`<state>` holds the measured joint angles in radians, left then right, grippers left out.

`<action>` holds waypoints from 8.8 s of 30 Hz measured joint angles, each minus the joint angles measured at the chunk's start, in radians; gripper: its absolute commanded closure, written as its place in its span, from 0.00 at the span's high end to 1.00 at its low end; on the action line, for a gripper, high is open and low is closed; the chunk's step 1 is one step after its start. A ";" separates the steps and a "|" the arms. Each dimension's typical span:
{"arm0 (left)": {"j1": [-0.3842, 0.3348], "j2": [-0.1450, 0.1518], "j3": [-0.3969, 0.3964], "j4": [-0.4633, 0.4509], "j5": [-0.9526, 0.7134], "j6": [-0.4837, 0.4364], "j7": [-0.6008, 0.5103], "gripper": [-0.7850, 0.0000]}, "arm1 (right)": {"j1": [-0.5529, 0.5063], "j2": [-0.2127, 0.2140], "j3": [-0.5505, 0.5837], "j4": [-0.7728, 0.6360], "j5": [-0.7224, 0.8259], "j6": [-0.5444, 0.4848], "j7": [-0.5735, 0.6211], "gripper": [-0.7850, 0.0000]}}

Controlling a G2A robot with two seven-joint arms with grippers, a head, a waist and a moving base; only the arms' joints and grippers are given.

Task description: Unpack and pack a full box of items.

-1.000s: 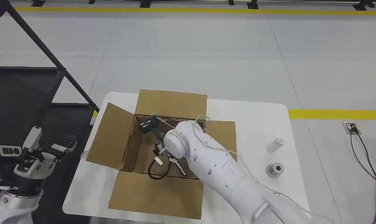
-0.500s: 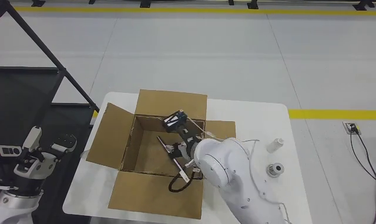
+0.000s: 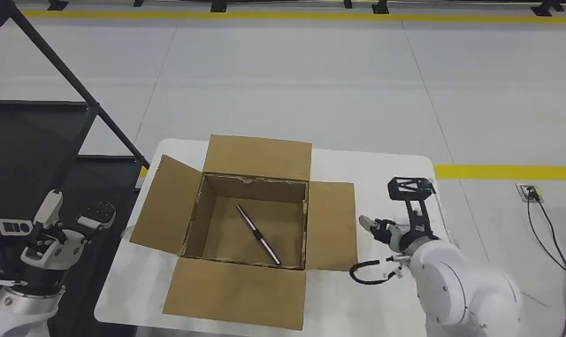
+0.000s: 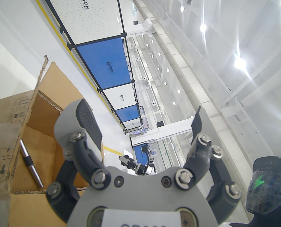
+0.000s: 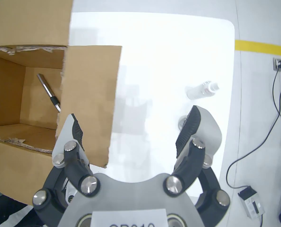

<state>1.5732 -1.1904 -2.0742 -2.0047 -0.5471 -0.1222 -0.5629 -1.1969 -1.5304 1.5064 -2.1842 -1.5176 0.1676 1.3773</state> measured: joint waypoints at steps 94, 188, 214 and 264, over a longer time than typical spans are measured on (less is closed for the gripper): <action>0.000 0.000 0.000 0.000 0.000 0.000 0.000 1.00 | 0.812 -0.206 -0.829 1.414 0.543 0.003 -0.428 0.28; 0.000 0.000 0.000 0.000 0.000 0.000 0.000 1.00 | 0.238 0.022 0.143 0.510 0.049 0.022 -0.303 0.00; 0.000 0.000 0.000 0.000 0.000 0.000 0.000 1.00 | 0.391 -0.041 -0.532 0.538 0.183 -0.114 -0.151 0.00; -0.118 0.040 0.055 0.172 0.221 0.258 -0.097 1.00 | 0.096 -0.015 -0.091 0.171 0.505 -0.111 -0.266 1.00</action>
<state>1.4548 -1.1507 -2.0196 -1.8329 -0.3263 0.1357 -0.6599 -1.1010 -1.5452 1.4150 -2.0128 -1.0131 0.0564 1.1109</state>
